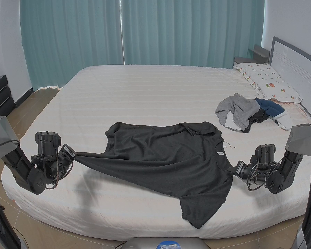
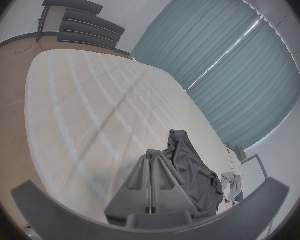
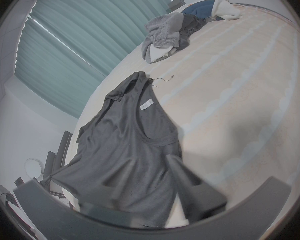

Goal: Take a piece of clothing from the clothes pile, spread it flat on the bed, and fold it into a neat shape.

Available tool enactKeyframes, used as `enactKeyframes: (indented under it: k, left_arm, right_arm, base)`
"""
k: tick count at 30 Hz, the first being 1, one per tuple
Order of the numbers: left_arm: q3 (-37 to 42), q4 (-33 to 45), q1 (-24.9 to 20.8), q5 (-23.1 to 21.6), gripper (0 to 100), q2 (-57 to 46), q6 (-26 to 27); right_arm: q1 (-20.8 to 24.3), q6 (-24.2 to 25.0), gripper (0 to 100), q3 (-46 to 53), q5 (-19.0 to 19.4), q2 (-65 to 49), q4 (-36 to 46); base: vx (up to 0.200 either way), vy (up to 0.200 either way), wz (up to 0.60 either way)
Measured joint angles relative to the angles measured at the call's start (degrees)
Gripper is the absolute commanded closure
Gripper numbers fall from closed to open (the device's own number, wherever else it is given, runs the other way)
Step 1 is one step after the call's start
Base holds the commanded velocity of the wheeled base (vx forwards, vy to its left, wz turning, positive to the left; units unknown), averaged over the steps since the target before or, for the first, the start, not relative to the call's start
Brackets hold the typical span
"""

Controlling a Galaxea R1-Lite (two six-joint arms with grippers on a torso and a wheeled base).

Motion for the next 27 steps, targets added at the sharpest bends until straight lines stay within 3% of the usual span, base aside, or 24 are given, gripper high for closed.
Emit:
enactKeyframes:
  k: [12, 13, 20, 27]
  left_arm:
    - [-1.2, -0.2, 2.2, -0.1, 100, 2.3, -0.1]
    - [-1.2, -0.2, 2.3, -0.2, 100, 2.4, 0.0]
    - [-1.2, -0.2, 2.6, -0.3, 100, 2.8, 0.0]
    - [-0.7, 0.3, 2.2, -0.6, 100, 3.0, 0.1]
  right_arm:
    - [0.7, -0.5, 0, -1.4, 0.3, 2.0, 1.4]
    - [1.0, -0.5, 100, -2.0, 0.3, 2.3, 2.0]
    - [1.4, -0.4, 100, -8.8, 0.1, 3.7, 9.4]
    - [1.0, -0.2, 100, -16.3, -0.3, 4.5, 11.8]
  base:
    - [0.000, 0.000, 0.00]
    - [0.000, 0.000, 0.00]
    - [0.000, 0.000, 0.00]
    - [0.000, 0.000, 0.00]
